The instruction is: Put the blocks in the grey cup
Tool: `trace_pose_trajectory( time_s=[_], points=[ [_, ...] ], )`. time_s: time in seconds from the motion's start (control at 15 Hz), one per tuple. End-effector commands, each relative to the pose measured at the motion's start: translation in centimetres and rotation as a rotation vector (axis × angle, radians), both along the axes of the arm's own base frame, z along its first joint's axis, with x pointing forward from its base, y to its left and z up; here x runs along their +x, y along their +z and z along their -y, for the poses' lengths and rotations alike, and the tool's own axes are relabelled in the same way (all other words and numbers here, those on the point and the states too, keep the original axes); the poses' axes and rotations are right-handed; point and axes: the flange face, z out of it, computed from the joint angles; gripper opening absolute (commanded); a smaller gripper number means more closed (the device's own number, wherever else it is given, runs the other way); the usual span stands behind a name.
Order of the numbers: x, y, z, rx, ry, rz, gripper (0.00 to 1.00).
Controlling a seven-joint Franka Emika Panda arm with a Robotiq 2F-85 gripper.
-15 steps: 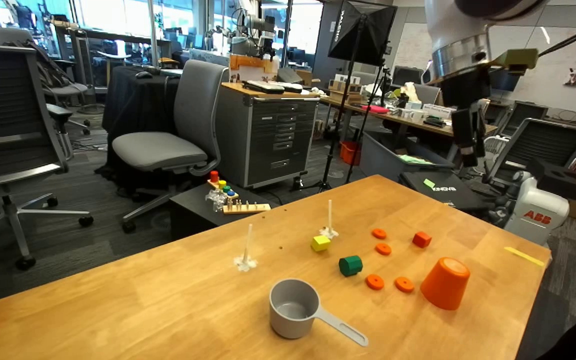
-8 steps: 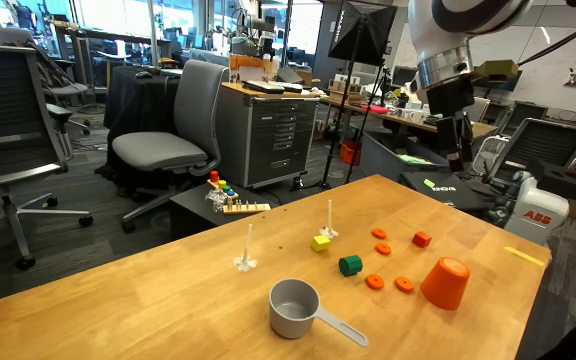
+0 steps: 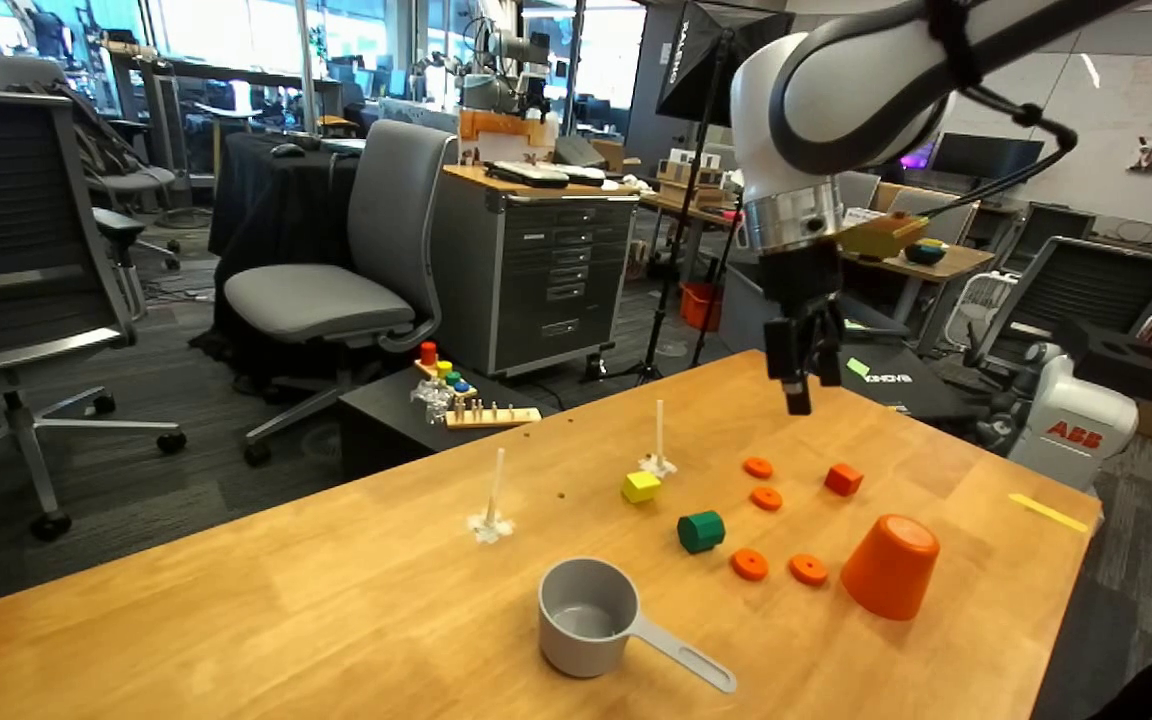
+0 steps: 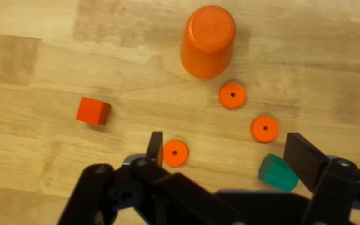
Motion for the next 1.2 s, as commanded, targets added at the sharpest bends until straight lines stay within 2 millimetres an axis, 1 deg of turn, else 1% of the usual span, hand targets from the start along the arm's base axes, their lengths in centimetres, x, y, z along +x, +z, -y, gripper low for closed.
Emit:
trace_pose_trajectory(
  time_s=[0.0,0.07,0.13,0.2,0.27,0.4,0.47,0.53,0.6,0.73,0.87,1.0,1.13],
  points=[
    [1.9,-4.3,-4.7,0.008,0.022,-0.012,1.0],
    [1.5,-5.6,-5.5,0.001,0.045,-0.068,1.0],
    [1.0,-6.0,-5.4,-0.054,0.045,-0.104,1.0],
    [0.3,-5.5,-5.0,-0.008,0.048,-0.061,1.0],
    [0.2,-6.5,-5.5,-0.022,0.054,-0.085,1.0],
    [0.3,-7.3,-5.7,-0.031,0.053,-0.101,1.0],
    [0.6,-7.2,-5.6,-0.022,0.041,-0.066,1.0],
    [1.1,-7.6,-5.8,-0.007,0.014,-0.021,1.0],
    [1.7,-7.8,-6.3,0.006,-0.004,0.017,1.0],
    [2.6,-8.5,-8.1,0.016,-0.011,0.093,1.0],
    [3.1,-9.4,-9.7,0.038,-0.011,0.139,1.0],
    [2.9,-10.6,-11.3,0.076,-0.013,0.154,1.0],
    [2.2,-11.8,-12.8,0.13,-0.028,0.146,1.0]
  ],
)
